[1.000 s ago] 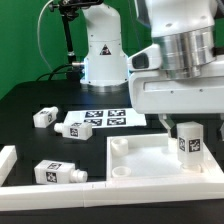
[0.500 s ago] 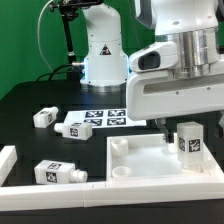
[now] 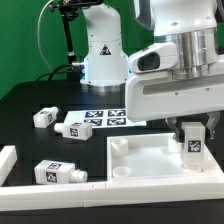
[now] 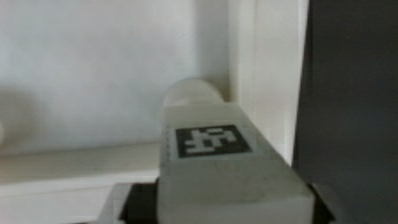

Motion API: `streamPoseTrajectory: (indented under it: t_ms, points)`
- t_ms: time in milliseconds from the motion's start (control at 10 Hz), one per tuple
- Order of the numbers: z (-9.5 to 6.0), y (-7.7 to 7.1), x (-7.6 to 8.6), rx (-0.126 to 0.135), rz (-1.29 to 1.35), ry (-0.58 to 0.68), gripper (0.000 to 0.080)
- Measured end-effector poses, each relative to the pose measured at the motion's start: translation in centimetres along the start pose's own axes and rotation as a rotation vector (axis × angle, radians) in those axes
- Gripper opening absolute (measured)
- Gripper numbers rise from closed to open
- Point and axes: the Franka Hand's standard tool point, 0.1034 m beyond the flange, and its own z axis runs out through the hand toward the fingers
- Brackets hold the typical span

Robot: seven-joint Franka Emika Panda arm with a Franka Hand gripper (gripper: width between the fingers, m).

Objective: Assemble one leg

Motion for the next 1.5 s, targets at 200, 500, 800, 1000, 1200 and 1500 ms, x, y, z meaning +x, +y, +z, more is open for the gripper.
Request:
streamPoseTrajectory:
  t_ms: [200,500,800,1000,1200,1500]
  points:
    - [0.13,0.25,0.45,0.002,0.224,0.0,0.029]
    - [0.18,0.53,0.47,0.004,0.689,0.0,0.0291]
    - [0.24,0.8,0.37,0.044,1.045,-0.035,0.0291]
    - [0.28,0.75,0.35,0.045,1.041,-0.035,0.0395]
    - [0.04,0.73,0.49,0.027,0.759,-0.02,0.0613]
    - [-0.08,0.34,-0.17,0.012,0.227,-0.079,0.0648]
